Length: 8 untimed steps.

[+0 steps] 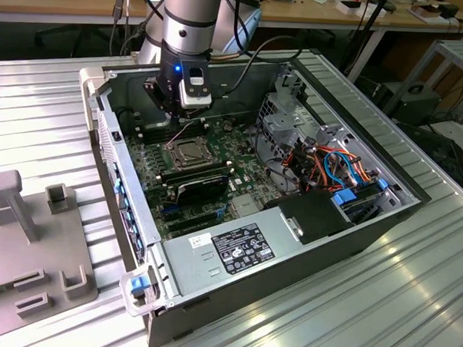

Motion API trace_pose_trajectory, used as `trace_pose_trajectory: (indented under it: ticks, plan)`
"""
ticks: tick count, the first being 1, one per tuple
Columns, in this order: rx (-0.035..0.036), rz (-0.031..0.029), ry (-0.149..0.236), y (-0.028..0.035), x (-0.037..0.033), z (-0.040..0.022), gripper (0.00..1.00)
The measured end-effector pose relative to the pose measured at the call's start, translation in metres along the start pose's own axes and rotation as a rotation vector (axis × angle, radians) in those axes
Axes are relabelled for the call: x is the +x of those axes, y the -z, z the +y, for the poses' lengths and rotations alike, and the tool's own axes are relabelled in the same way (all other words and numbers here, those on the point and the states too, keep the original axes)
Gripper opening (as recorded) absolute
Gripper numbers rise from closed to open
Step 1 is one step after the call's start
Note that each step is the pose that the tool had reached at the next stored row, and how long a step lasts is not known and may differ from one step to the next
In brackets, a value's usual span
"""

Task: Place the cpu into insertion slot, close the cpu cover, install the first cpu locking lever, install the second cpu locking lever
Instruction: 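Install the first cpu locking lever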

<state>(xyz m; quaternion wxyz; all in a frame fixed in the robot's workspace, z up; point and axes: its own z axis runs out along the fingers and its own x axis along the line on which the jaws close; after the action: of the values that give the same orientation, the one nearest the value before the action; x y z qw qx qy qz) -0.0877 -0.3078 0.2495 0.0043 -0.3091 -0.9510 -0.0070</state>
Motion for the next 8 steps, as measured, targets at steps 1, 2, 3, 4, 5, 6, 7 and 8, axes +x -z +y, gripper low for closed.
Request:
trace_pose_trajectory:
  ticks: [1,2,3,4,5,6,7,8]
  plan:
    - [0.0001,0.0000,0.002,0.0000,0.0000,0.0000,0.11]
    - [0.0002,0.0001,0.009,0.0000,0.0000,0.0000,0.11]
    - [0.0003,0.0003,0.032,-0.0001,-0.0001,0.0001,0.11]
    - [0.0006,0.0006,0.056,-0.0003,-0.0002,0.0002,0.11]
    - [0.0009,0.0008,0.078,-0.0005,-0.0003,0.0003,0.11]
    - [0.0014,0.0013,0.122,-0.0011,-0.0007,0.0005,0.11]
    - [0.0018,0.0016,0.145,-0.0014,-0.0009,0.0006,0.11]
    - [0.0020,0.0017,0.163,-0.0017,-0.0010,0.0007,0.11]
